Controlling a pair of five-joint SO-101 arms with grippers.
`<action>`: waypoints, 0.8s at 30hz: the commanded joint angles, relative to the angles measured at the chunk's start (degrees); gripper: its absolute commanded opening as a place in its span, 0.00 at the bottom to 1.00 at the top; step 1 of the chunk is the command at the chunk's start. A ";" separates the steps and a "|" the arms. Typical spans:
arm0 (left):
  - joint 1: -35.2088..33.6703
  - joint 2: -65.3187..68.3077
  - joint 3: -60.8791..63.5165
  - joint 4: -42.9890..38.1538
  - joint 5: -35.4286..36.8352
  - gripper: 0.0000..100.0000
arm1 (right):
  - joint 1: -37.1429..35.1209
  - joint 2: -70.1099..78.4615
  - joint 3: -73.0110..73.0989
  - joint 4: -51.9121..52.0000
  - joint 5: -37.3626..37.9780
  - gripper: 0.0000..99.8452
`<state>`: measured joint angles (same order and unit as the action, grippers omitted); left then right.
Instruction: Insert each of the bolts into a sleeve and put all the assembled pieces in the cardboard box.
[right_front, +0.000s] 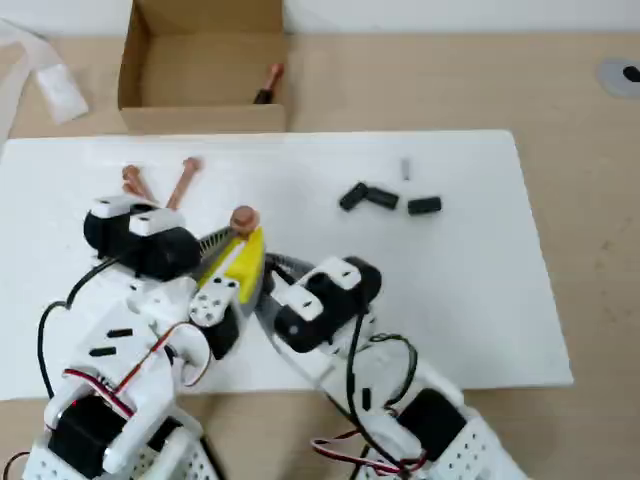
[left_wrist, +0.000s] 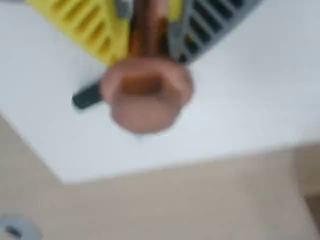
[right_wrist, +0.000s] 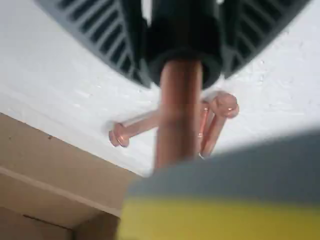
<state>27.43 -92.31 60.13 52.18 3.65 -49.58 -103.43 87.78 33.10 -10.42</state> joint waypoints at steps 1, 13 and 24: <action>0.97 -0.13 -0.88 4.22 -0.26 0.11 | -0.84 -4.70 -0.40 -1.67 -0.26 0.01; 0.35 1.89 -13.63 19.78 0.00 0.17 | 6.64 2.86 -3.30 -1.76 -2.64 0.01; -21.80 25.45 -32.44 24.53 -4.57 0.13 | 14.99 54.55 -43.82 -7.91 -3.69 0.01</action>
<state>11.52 -71.74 32.00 76.70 1.45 -37.19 -64.66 61.14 27.47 -13.49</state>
